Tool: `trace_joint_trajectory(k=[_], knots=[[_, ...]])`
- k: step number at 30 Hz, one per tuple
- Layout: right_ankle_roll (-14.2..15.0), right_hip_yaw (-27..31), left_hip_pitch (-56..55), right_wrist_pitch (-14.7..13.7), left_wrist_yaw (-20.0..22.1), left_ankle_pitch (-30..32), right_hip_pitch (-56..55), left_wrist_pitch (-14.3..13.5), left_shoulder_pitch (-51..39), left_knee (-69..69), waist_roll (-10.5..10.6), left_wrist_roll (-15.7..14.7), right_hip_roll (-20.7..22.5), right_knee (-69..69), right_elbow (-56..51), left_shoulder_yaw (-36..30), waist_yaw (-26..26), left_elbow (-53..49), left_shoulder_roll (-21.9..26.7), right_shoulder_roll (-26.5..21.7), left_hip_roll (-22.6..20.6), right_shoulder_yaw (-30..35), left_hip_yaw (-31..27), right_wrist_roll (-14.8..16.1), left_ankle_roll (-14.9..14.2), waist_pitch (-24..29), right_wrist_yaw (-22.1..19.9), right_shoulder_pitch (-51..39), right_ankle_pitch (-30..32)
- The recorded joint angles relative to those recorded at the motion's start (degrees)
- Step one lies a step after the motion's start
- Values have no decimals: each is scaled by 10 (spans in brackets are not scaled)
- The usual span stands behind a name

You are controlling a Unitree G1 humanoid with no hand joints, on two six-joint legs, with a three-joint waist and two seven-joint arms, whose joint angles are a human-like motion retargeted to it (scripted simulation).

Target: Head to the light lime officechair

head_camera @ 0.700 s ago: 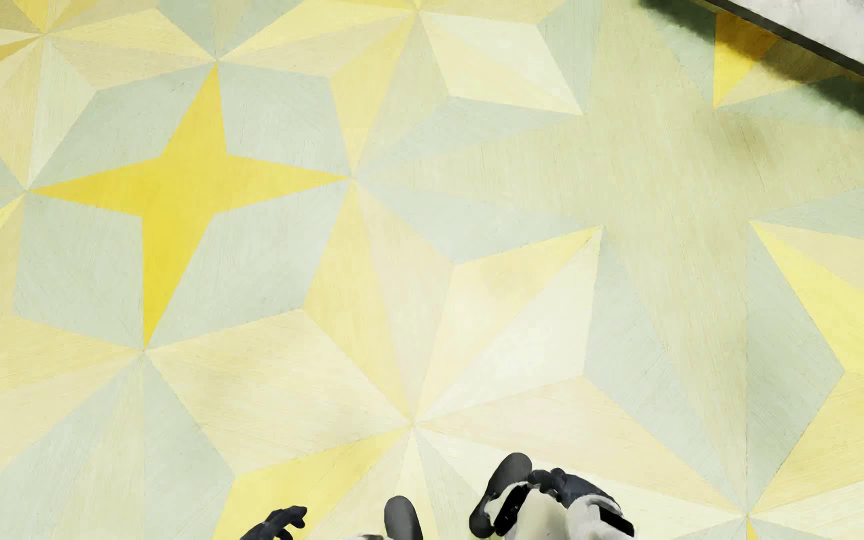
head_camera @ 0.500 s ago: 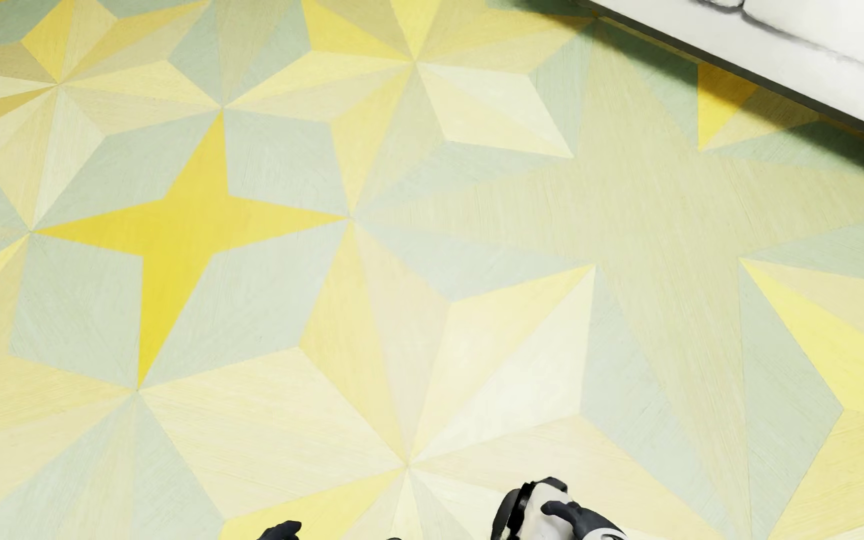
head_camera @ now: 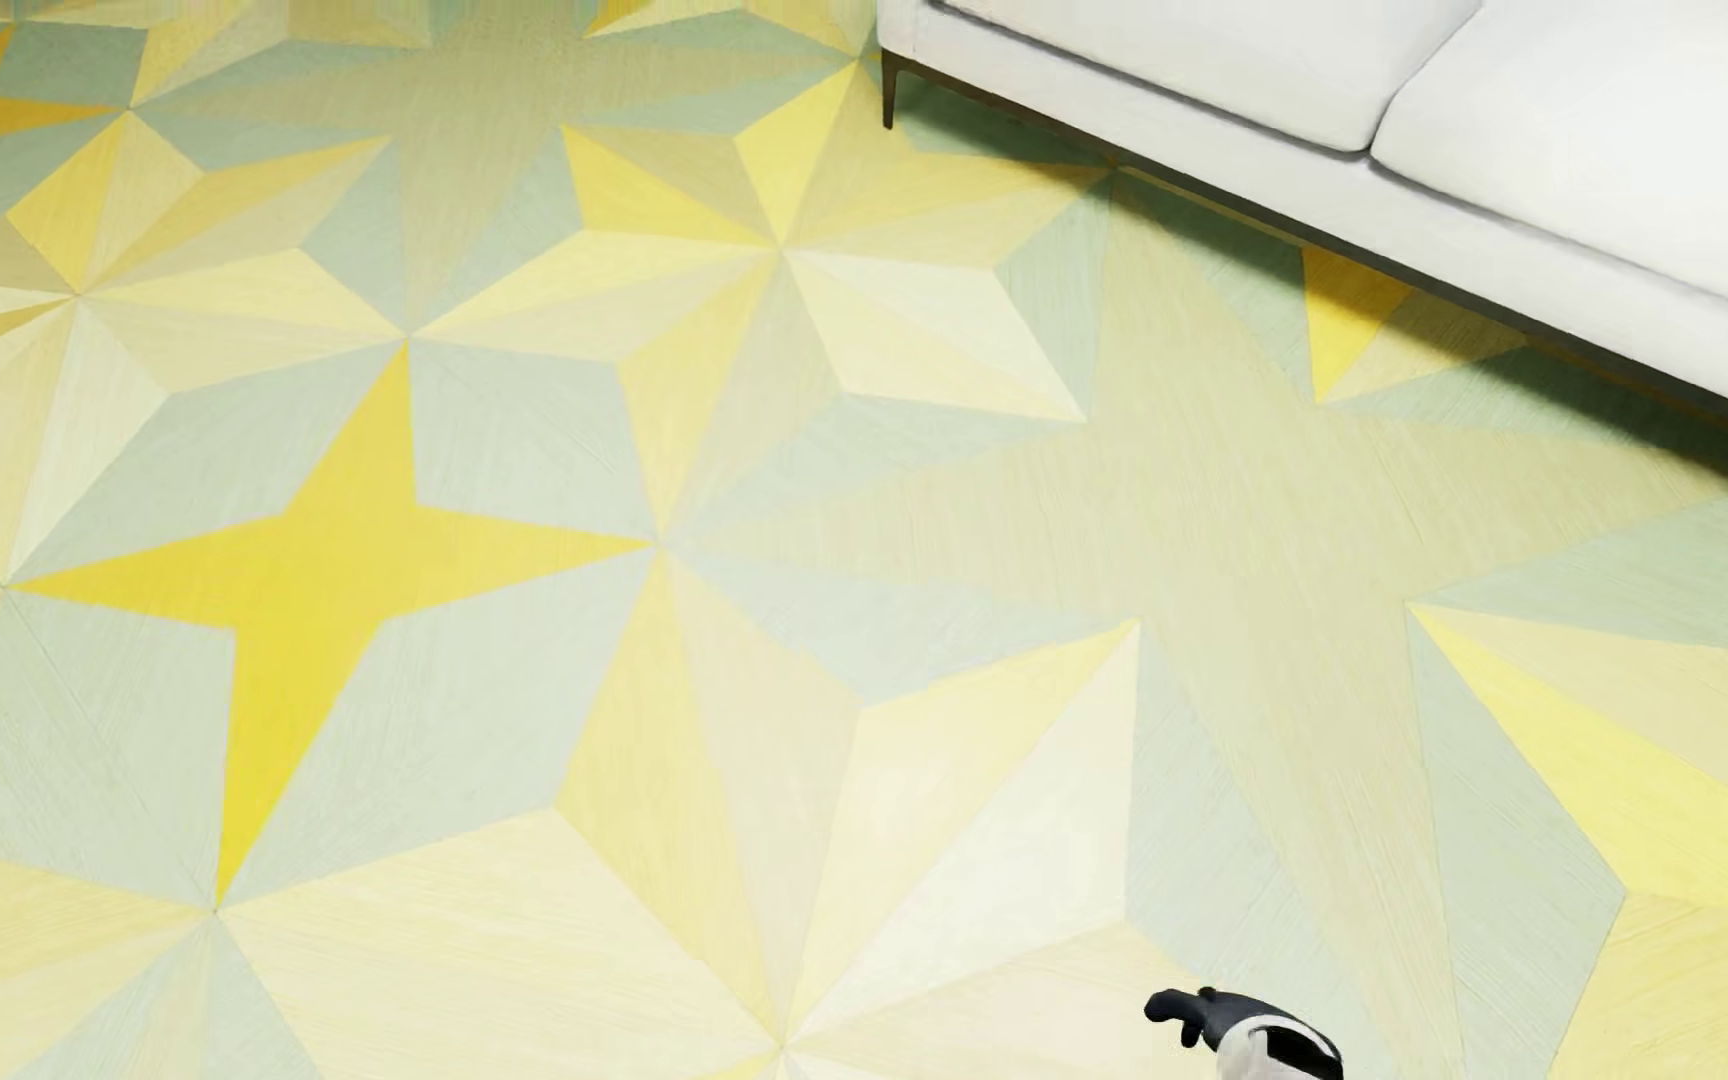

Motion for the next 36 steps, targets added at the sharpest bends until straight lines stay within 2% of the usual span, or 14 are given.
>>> trace_joint_trajectory(k=[4, 5, 7, 11, 14, 19, 26, 29, 30, 31, 32, 33, 34, 36], knots=[[27, -18, 125, -32, -29, 62, 19, -4, -30, -105, 14, 29, -25, -44, -85, 17, -19, 6, 19, -27, 137, -69, 251, 43, 101, -20, -58, 29, 24], [35, -31, 158, -37, -24, 100, 23, -10, -40, -143, 17, 26, -41, -48, -105, 19, -24, 1, 16, -31, 144, -97, 327, 53, 22, -24, -76, 51, 28], [55, -56, 148, -32, -17, 40, 29, -30, -60, -144, 21, 41, -80, -31, -124, -15, -22, -13, 14, -28, 123, -165, 304, 81, -55, -25, -103, 105, 32], [60, -116, 87, 16, -25, -24, 7, -99, -55, -108, 6, 41, -236, 54, -60, -84, -13, -66, 0, 8, 0, -230, 203, 99, 8, -10, -91, 180, 143], [-83, -180, 75, 2, -20, -51, -31, -100, -36, -115, -13, 4, -339, 180, -14, -71, -20, -98, -2, 30, -98, -146, 132, 29, 43, 5, 13, 214, 156], [6, -61, 69, -7, 2, -64, -134, -71, -19, -170, -21, -71, -111, 369, -51, 5, -48, -137, 13, 131, -198, -202, 10, 31, 28, 12, 8, 248, 65], [61, -40, 58, -29, -3, -49, -190, -81, -151, -187, -30, -38, 165, 142, -176, -78, -65, -139, 35, 106, -372, -277, -253, -30, 96, 3, -28, 365, 67], [46, -83, 94, -19, -14, -45, -129, -82, -184, -196, -29, 10, 151, -7, -174, -152, -66, -99, 33, 76, -428, -313, -365, -68, 115, -12, -11, 398, 66], [-92, -90, 109, -24, -16, -42, -112, -79, -181, -194, -26, 9, 144, -23, -173, -167, -71, -82, 37, 76, -436, -336, -399, -76, 102, -17, -28, 398, 62], [-161, -114, 116, -27, -17, -41, -105, -73, -172, -173, -21, 6, 125, -21, -175, -179, -75, -63, 44, 84, -440, -372, -418, -66, 37, -20, -62, 391, 76], [-186, -136, 105, -30, -16, -19, -100, -60, -160, -124, -16, 1, 104, -6, -174, -186, -82, -38, 51, 100, -435, -413, -419, -39, -89, -21, -93, 378, 62], [-189, -175, 82, -35, -19, 30, -88, -37, -149, -38, -9, -1, 76, 9, -169, -189, -96, -3, 63, 118, -451, -444, -353, -12, -123, -19, -122, 362, 35], [-181, -228, 23, -36, -28, 81, -70, -9, -146, 84, -2, 5, 42, 24, -163, -193, -118, 34, 80, 128, -424, -453, -222, -4, -125, -15, -138, 343, 7], [-165, -295, -70, -52, -36, 76, -14, 40, -137, 261, 9, 24, 11, 15, -162, -189, -112, 86, 110, 117, -241, -432, -154, -12, -135, -13, -143, 282, -28]])
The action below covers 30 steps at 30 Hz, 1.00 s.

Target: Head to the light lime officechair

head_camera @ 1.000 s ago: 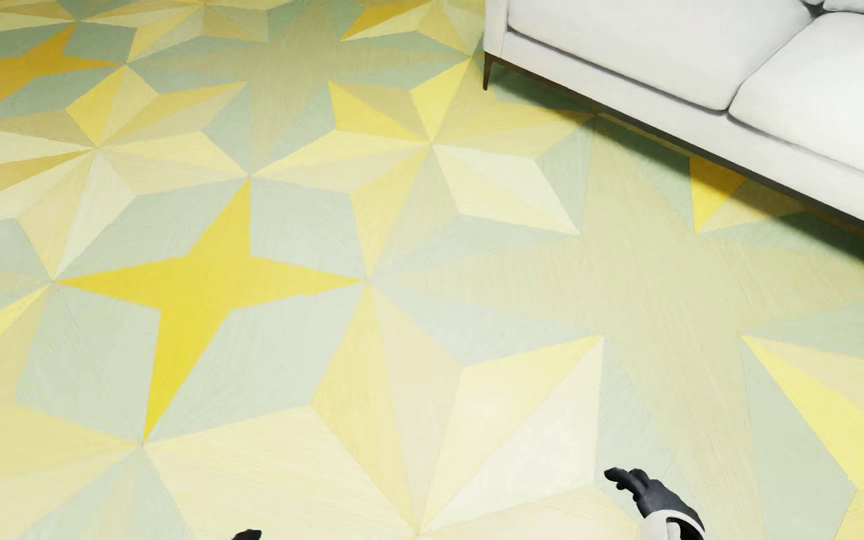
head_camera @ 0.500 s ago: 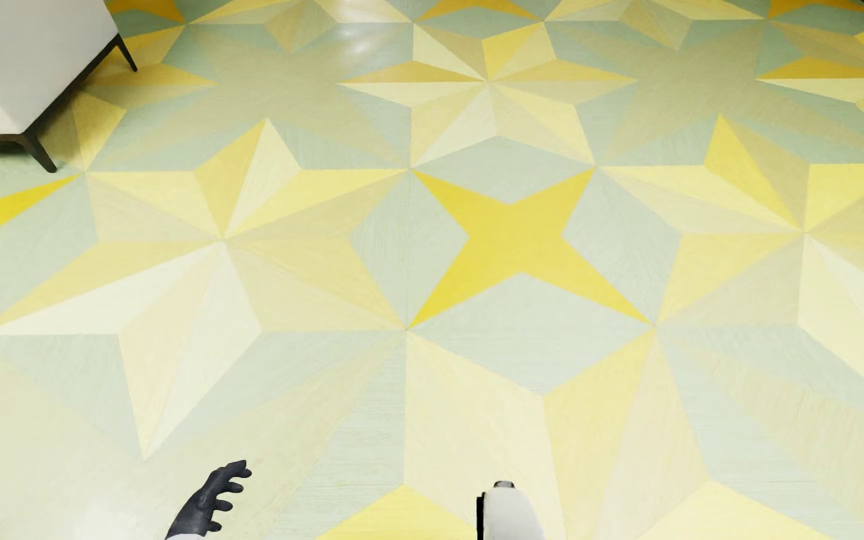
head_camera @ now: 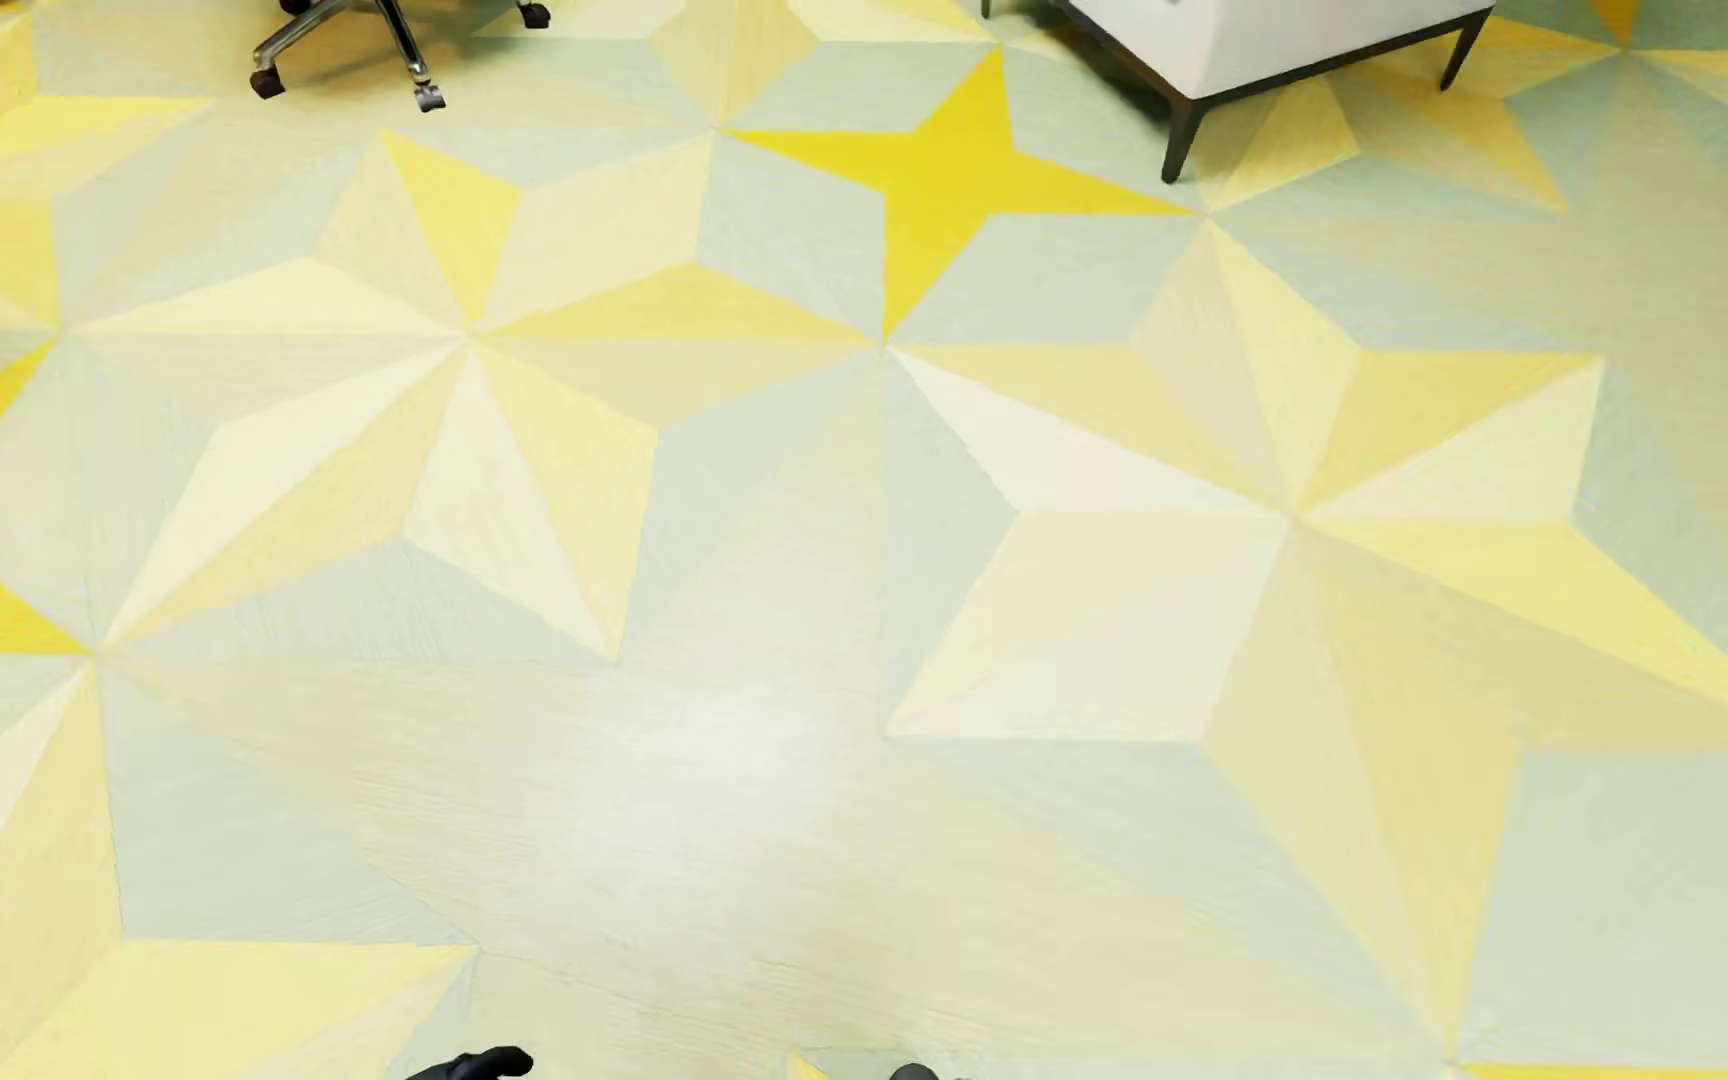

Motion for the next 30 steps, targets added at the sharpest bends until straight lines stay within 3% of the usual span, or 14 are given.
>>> trace_joint_trajectory(k=[2, 3, 6, 8, 10, 12, 14, 16, 17, 19, 22, 26, 29, 30], knots=[[17, -23, -64, -49, 11, 24, 58, -1, 39, 58, 14, -25, 10, -19, 4, 61, 43, -4, 26, -38, 151, 38, 35, -11, 164, 1, -14, -72, -28], [26, -27, -94, -73, 21, 11, 84, -16, 67, 49, 18, -51, 16, -21, 7, 104, 68, -25, 40, -56, 170, 59, 24, -10, 208, 1, -18, -116, -44], [56, -22, -155, -98, 68, 15, 147, -57, 166, -106, 19, -132, 14, -18, 8, 228, 122, -101, 50, -119, 138, 156, -29, -31, 162, 1, -5, -275, -92], [76, -22, -142, -74, 104, 72, 194, -53, 219, -331, 14, -161, 9, -39, 8, 298, 141, -130, 23, -144, 116, 224, -39, -39, 129, -4, 31, -379, -113], [104, -28, -95, -50, 117, 73, 245, -41, 258, -560, 9, -170, 11, -64, -5, 354, 152, -145, -18, -148, 113, 279, -49, -55, 18, -12, 75, -455, -132], [142, -30, -66, -33, 100, 135, 291, -34, 280, -564, 6, -163, -7, -60, -31, 372, 160, -137, -66, -133, 120, 288, 28, -60, 95, -17, 72, -470, -141], [192, -16, -46, -41, 60, 105, 312, -24, 279, -497, -6, -106, -59, 21, -60, 341, 167, -100, -99, -112, 79, 275, 25, -36, 167, -12, 44, -427, -88], [212, 42, -17, -34, 10, 40, 267, -26, 263, -451, -19, -60, -105, 181, -51, 320, 163, -72, -131, -89, 46, 282, 21, -21, 168, -4, 66, -362, 61], [182, 81, 6, -20, -15, 21, 217, -37, 256, -453, -25, -52, -124, 282, -26, 322, 158, -76, -151, -82, 33, 306, 20, -32, 172, 0, 106, -344, 114], [149, 157, 56, 10, -21, -8, 108, -66, 243, -466, -39, -46, -141, 451, 51, 327, 144, -99, -182, -65, 6, 348, 17, -52, 178, 9, 179, -322, 102], [149, 195, 103, 75, 13, -52, -41, -57, 178, -464, -52, 1, -111, 524, 172, 291, 121, -104, -167, -20, -10, 323, -19, -13, 167, 17, 146, -244, 85], [111, 150, 149, 60, 20, -115, -129, -103, 110, -455, -56, 26, -86, 250, 208, 222, 86, -107, -121, -26, -21, 321, -74, 16, 156, 10, 199, -93, 66], [145, 106, 205, 64, 28, -153, -70, -126, 94, -475, -58, 15, -48, -122, 176, 200, 71, -135, -94, -12, -18, 251, -95, 57, 150, -7, 149, 16, 128], [67, 89, 219, 71, 31, -162, -54, -124, 93, -461, -56, 8, -42, -126, 175, 198, 68, -141, -84, -1, -9, 239, -97, 61, 146, -11, 142, 38, 168]])
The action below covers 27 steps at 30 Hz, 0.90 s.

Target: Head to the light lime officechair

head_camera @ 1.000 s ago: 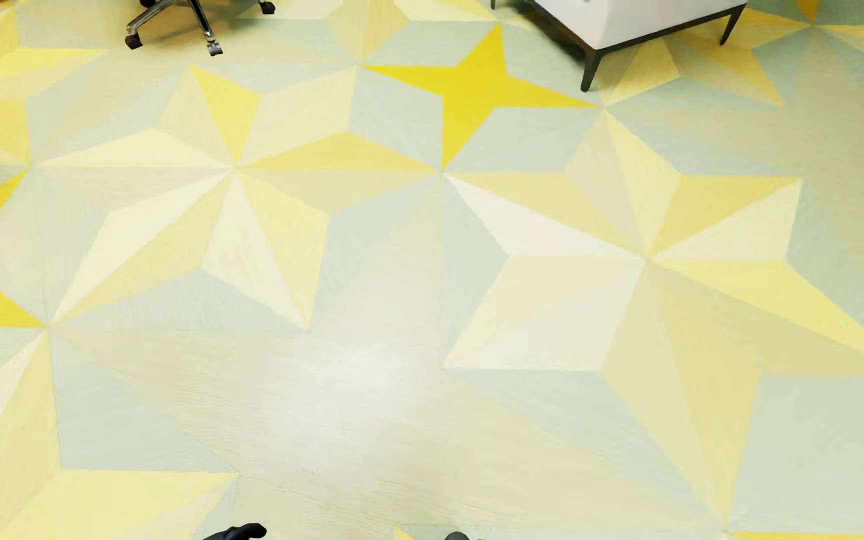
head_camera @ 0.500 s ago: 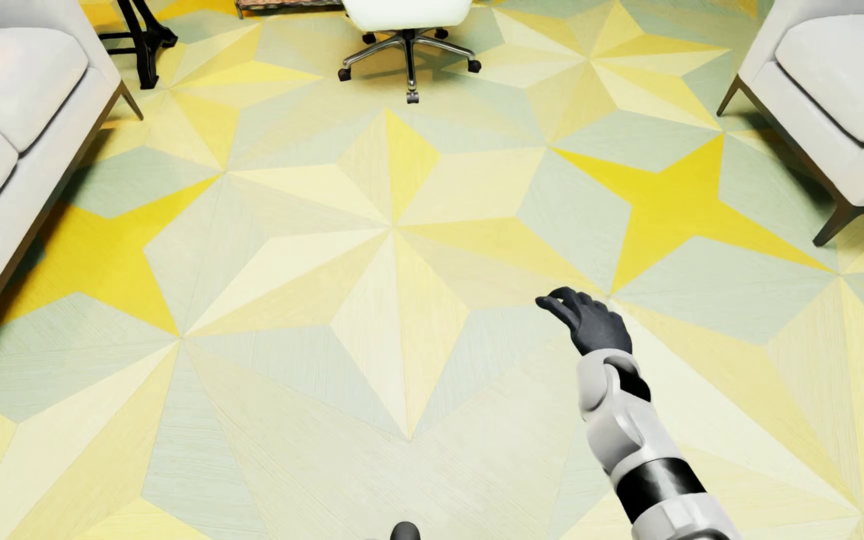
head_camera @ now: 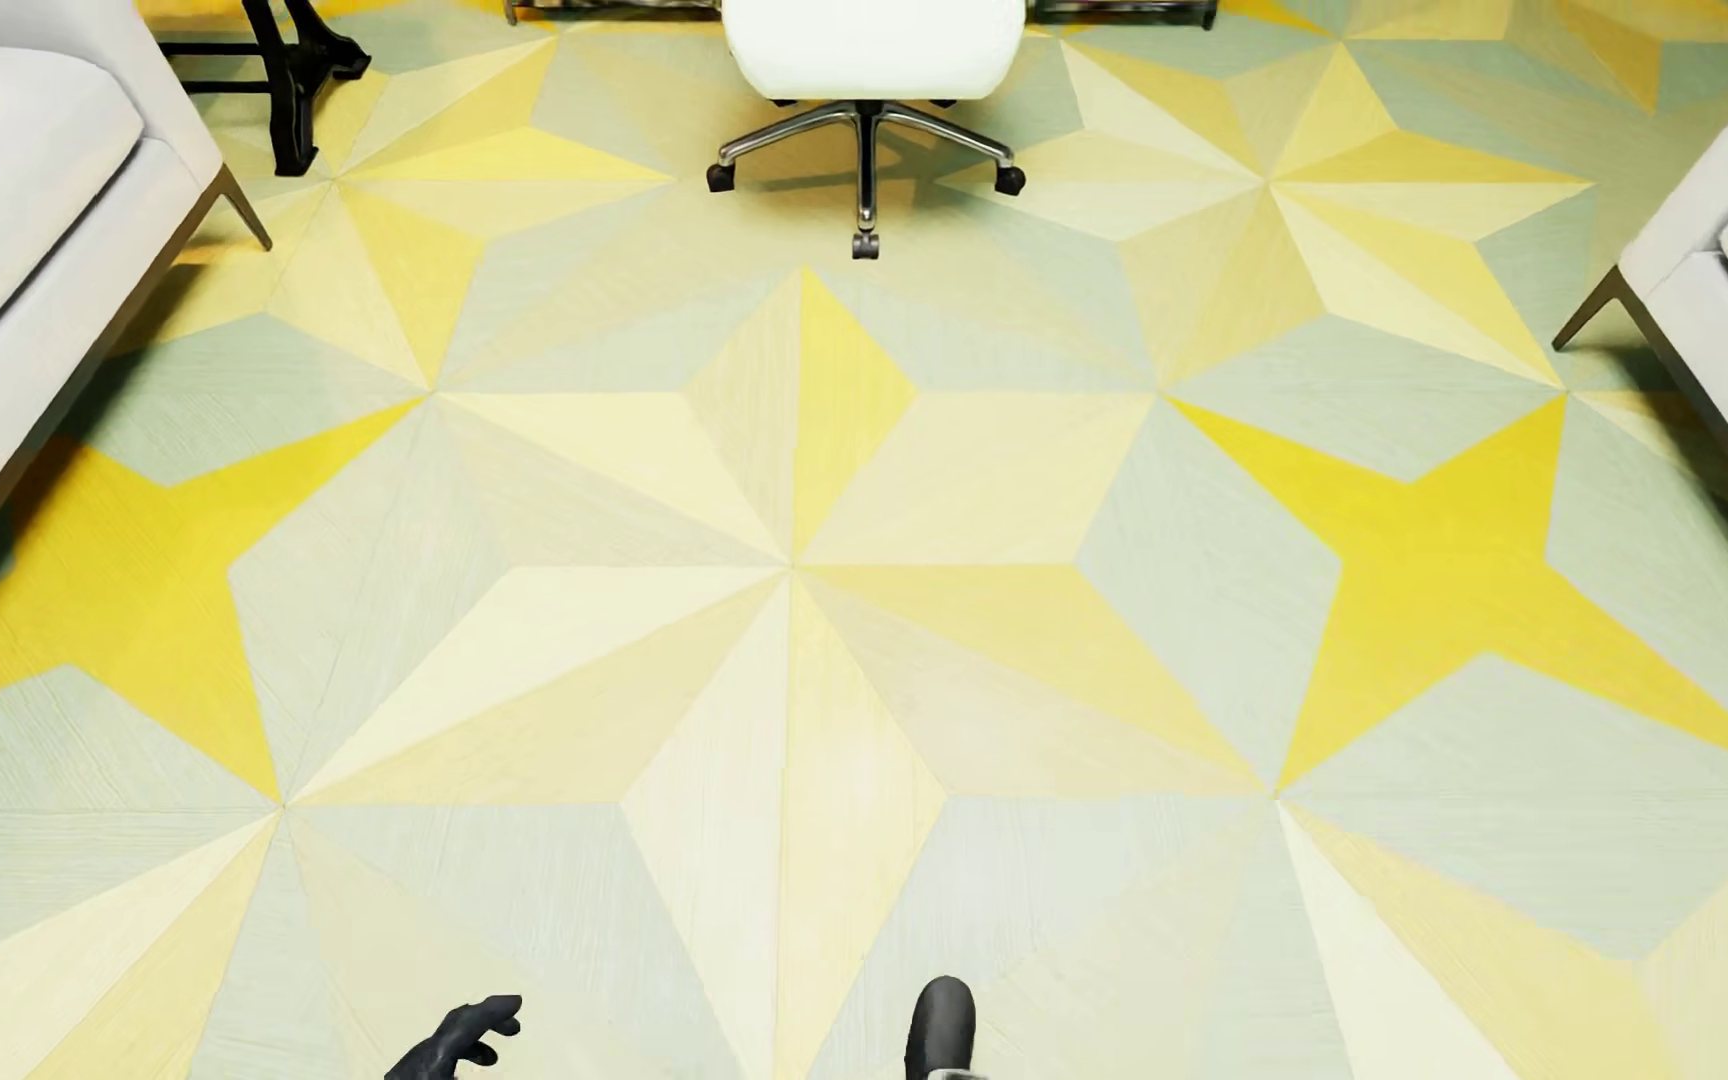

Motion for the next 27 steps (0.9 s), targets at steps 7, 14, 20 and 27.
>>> trace_joint_trajectory(k=[7, 14, 20, 27], knots=[[-38, -41, -217, -15, -65, 252, 112, 57, 28, 560, 51, 12, 62, 145, -11, -14, -11, 56, 26, 14, 97, 32, -20, -63, -109, 15, 20, -109, -169], [-10, 43, -317, -77, -39, 216, 222, 92, 84, 142, 88, -26, 121, 129, -79, 71, 40, 73, -2, 11, 220, 52, 140, -72, -37, 6, -60, -346, -266], [39, 98, -245, -98, -52, 246, 295, 109, 84, 8, 81, -5, 76, 182, -159, 67, 47, 110, -12, 6, 198, 51, 157, -63, 18, 1, -105, -365, -296], [57, 158, -112, -7, 3, 115, 64, 60, 11, 28, 24, -22, -66, 643, -19, 50, 41, 58, -59, -20, 73, 78, 211, -34, 40, 30, -27, -215, -27]])
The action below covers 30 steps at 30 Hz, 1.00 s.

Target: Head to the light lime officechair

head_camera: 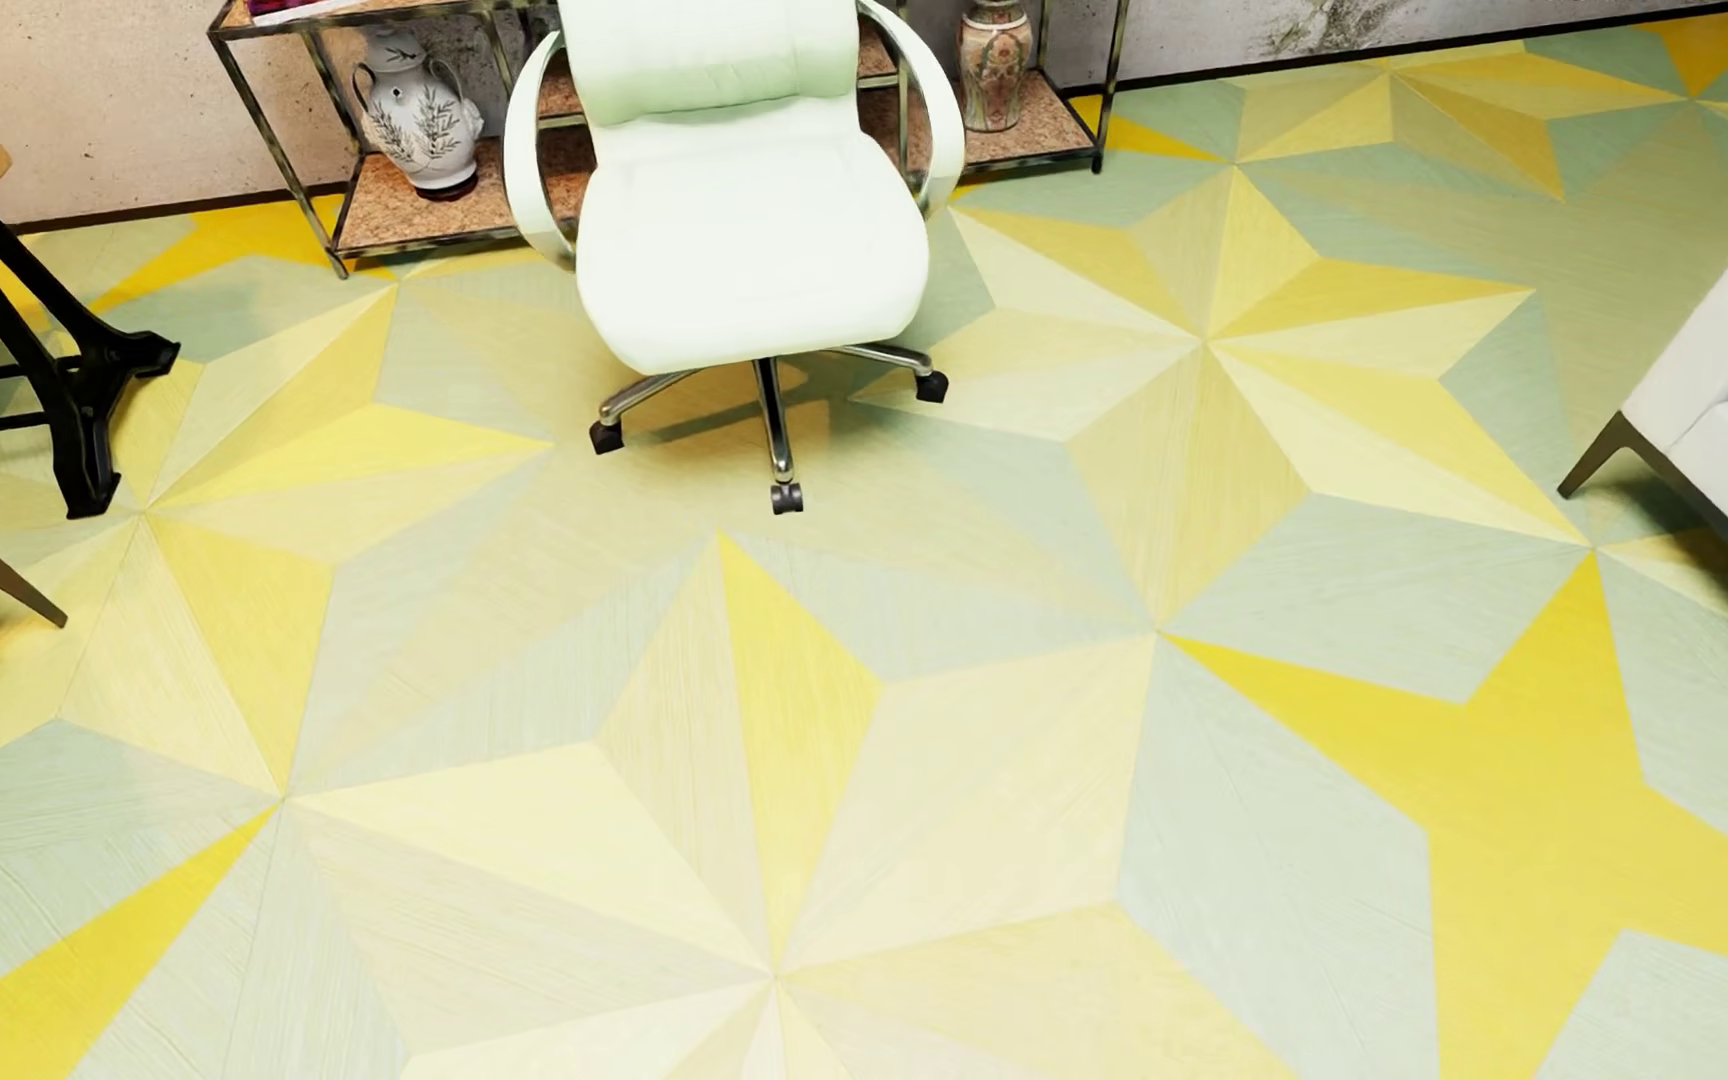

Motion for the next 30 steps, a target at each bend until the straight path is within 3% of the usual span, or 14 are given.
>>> trace_joint_trajectory(k=[2, 4, 5, 8, 9, 11, 13, 15, 17, 20, 24, 25, 26, 30], knots=[[-18, -41, 15, 37, 11, -26, -62, -3, -41, 10, -11, 21, -15, 1, 68, -26, -12, 19, 16, 22, -15, 18, -23, 3, -1, 4, 26, 41, -33], [-36, -106, 31, 12, -13, -46, -96, -8, -84, 5, -15, 36, -18, -97, 70, -65, -27, 34, 28, 19, -27, 60, -48, -18, -7, 0, 92, 91, -74], [-36, -133, 37, -3, -22, -56, -105, -14, -100, 1, -17, 40, -9, -173, 51, -81, -33, 34, 31, 15, -32, 47, -60, -7, -11, -4, 102, 121, -85], [-9, -148, 62, -7, -19, -85, -93, -41, -120, -23, -22, 28, 39, -502, -7, -106, -46, 10, 24, 30, -49, -47, -87, 44, -21, -22, 47, 197, -48], [-40, -160, 72, -5, -10, -90, -76, -41, -121, -36, -24, 23, 44, -603, -18, -107, -48, 4, 23, 42, -51, -67, -95, 48, -25, -28, 25, 210, -2], [-102, -196, 80, 13, 4, -104, -55, -33, -120, -20, -25, 13, 36, -623, -11, -102, -51, 7, 23, 60, -46, -65, -117, 31, -35, -36, 12, 206, 31], [-89, -202, 70, 21, 22, -86, -45, -7, -101, 56, -10, -3, 47, -580, 26, -79, -49, 24, 21, 53, -19, -13, -116, -14, -44, -34, 59, 148, -14], [-94, -216, 26, 6, -25, 7, -25, 14, -80, 182, -1, 6, 57, -546, 29, -84, -44, 52, 34, 27, 8, 43, -137, -61, -81, -31, 113, 80, -54], [-92, -246, -45, -15, -77, 87, 10, 26, -76, 341, 9, 24, 68, -535, -5, -76, -41, 70, 68, 13, 23, 28, -191, -67, -146, -29, 60, 31, -91], [-76, -273, -142, -28, 20, 65, 56, 42, -53, 454, 30, 2, 76, -531, -34, -4, -35, 61, 67, -3, 85, -40, -189, -25, -127, -24, -71, -48, -126], [-54, -264, -183, -43, -21, 16, 91, 17, -12, 237, 44, -17, 84, -525, -59, 10, -10, 37, 74, -56, 116, -27, -163, -19, -103, -26, -46, -155, -162], [-48, -256, -166, -49, -25, 41, 100, 17, 0, 119, 46, -20, 86, -531, -66, 15, -6, 30, 72, -65, 106, -16, -171, -22, -117, -28, -44, -177, -167], [-43, -246, -136, -54, -19, 82, 112, 20, 11, 30, 47, -22, 86, -545, -68, 21, -4, 27, 64, -72, 108, -1, -146, -26, -100, -30, -44, -196, -168], [-18, -204, -75, -47, -39, 53, 98, 45, 15, -15, 45, 4, 52, -478, -96, 0, -5, 69, 42, -62, 96, 7, -79, -19, -56, -30, -58, -206, -182]])
